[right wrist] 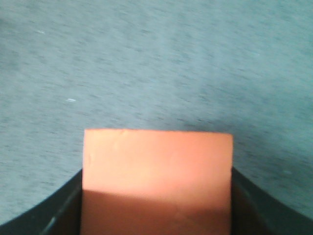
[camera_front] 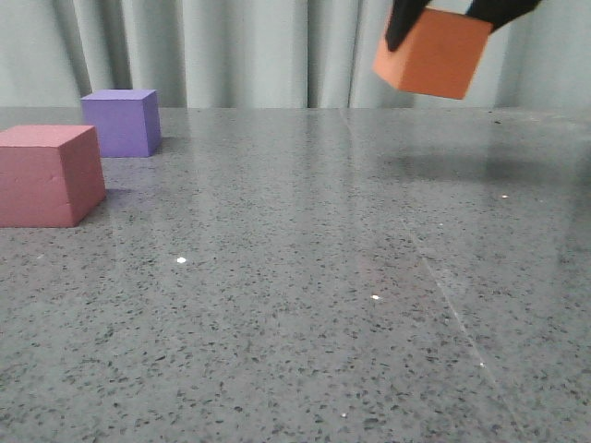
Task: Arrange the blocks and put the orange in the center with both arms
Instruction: 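Lift the orange cube with the right gripper toward the table center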
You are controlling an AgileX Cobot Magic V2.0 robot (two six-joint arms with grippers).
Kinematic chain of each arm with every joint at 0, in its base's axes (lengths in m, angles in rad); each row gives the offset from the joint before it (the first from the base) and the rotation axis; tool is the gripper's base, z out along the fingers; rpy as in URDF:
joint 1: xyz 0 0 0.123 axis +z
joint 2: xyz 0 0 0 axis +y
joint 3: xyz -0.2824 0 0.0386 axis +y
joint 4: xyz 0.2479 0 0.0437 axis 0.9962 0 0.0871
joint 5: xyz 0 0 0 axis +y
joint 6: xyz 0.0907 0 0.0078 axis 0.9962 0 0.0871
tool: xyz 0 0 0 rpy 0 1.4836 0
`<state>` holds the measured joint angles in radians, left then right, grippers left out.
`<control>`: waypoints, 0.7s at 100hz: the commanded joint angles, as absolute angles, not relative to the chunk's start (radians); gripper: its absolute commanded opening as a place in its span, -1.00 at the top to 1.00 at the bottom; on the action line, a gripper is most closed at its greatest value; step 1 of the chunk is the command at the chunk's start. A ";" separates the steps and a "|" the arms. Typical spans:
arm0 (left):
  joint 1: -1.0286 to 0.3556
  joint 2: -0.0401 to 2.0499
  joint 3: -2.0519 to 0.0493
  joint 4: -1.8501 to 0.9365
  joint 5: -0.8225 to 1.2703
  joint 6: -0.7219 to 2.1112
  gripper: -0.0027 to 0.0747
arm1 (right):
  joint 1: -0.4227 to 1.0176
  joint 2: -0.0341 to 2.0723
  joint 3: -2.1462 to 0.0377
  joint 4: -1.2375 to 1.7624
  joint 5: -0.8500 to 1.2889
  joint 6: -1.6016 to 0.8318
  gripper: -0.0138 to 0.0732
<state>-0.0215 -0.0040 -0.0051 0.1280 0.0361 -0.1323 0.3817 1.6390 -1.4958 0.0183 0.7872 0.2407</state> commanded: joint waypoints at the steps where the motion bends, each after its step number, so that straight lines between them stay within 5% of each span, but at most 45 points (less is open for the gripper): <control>1: -0.020 -0.037 0.050 0.120 -0.040 -0.134 0.98 | 0.425 1.643 -1.571 0.000 0.757 0.296 0.31; 70: -0.020 -0.037 0.050 0.120 -0.040 -0.134 0.98 | 0.658 1.925 -1.823 -0.214 0.828 0.684 0.31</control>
